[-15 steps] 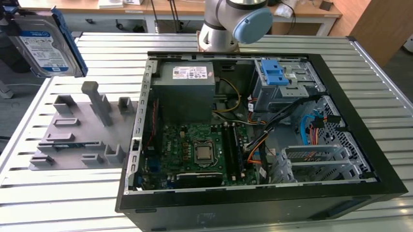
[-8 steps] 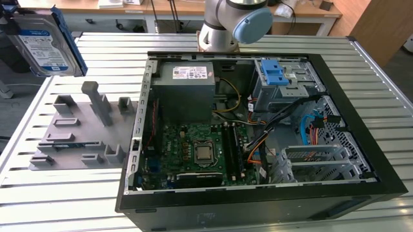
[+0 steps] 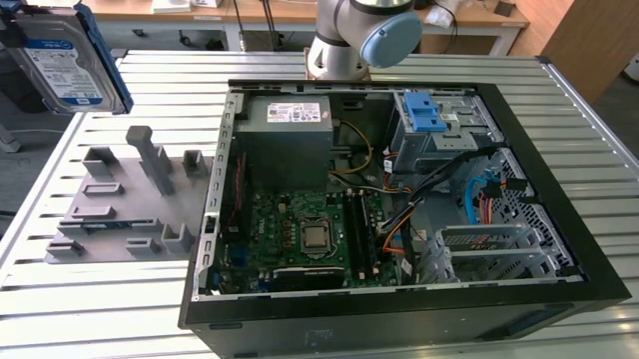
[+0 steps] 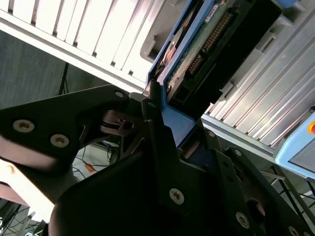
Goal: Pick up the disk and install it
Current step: 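Pick up the disk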
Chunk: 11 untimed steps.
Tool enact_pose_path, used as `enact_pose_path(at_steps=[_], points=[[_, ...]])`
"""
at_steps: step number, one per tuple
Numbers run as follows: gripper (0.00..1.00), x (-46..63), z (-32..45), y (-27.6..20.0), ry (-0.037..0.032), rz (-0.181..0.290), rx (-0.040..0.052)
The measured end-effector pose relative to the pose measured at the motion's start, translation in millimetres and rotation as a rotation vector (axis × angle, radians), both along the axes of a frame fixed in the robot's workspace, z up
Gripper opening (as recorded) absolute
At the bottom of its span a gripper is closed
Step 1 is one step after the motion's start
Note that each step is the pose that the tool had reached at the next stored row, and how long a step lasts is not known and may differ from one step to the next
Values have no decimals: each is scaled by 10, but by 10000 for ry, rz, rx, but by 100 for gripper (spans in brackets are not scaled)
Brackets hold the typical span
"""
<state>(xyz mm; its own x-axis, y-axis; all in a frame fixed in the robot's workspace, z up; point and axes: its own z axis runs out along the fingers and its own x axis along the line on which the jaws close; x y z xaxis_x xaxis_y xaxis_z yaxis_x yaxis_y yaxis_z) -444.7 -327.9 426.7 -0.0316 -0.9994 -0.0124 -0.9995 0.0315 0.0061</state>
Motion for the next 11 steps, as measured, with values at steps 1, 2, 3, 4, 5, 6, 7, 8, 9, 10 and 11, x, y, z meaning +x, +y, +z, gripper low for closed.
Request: enact_pose_path(at_steps=[1, 2, 3, 4, 5, 6, 7, 8, 9, 10, 11], points=[[36, 0, 6, 0, 0, 0, 0], [36, 0, 11, 0, 0, 0, 0], [36, 0, 17, 0, 0, 0, 0], [36, 0, 24, 0, 1, 0, 0], [36, 0, 31, 0, 1, 0, 0], [36, 0, 37, 0, 1, 0, -1], [36, 0, 41, 0, 0, 0, 0], [36, 0, 45, 0, 1, 0, 0], [36, 0, 50, 0, 1, 1, 0], [36, 0, 54, 0, 0, 0, 0], [36, 0, 57, 0, 0, 0, 0]])
